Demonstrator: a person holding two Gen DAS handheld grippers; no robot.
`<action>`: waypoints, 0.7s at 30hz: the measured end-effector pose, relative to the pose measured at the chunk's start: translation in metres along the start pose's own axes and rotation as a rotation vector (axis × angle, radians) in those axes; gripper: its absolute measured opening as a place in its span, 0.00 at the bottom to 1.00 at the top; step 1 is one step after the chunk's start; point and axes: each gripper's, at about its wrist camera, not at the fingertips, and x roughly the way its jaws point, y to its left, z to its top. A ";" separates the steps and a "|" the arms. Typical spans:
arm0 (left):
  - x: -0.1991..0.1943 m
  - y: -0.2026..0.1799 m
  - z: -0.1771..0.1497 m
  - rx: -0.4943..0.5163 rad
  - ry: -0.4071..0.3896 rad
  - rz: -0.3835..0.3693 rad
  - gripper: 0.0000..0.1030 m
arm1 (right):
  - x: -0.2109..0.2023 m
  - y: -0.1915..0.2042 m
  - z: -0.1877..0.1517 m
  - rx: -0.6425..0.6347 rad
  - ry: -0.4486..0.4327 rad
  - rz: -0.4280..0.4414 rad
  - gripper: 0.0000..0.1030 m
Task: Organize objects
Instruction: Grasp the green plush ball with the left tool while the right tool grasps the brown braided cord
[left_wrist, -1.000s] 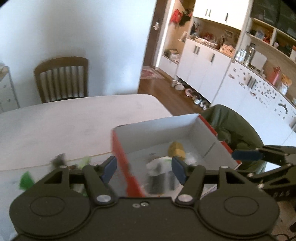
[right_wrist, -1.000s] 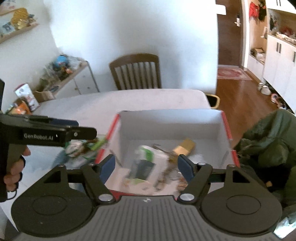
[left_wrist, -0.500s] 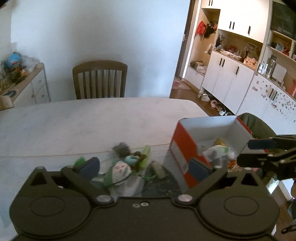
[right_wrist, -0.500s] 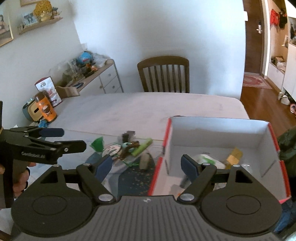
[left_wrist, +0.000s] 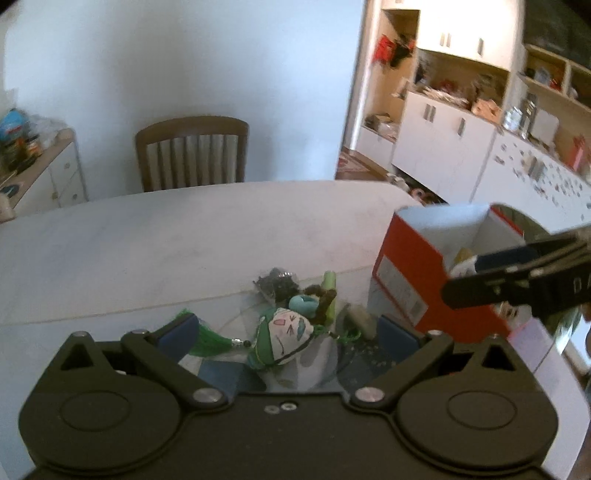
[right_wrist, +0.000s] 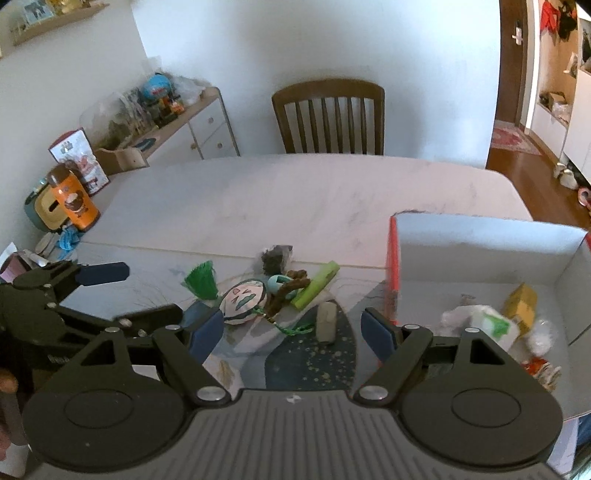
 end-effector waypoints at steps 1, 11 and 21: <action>0.005 0.001 -0.003 0.018 0.004 -0.004 0.99 | 0.005 0.003 -0.001 0.007 0.008 -0.003 0.79; 0.047 0.004 -0.017 0.148 0.030 -0.037 0.99 | 0.052 0.019 0.011 0.026 0.053 -0.039 0.79; 0.084 0.013 -0.019 0.134 0.063 -0.057 0.98 | 0.101 0.021 0.025 0.009 0.105 -0.073 0.79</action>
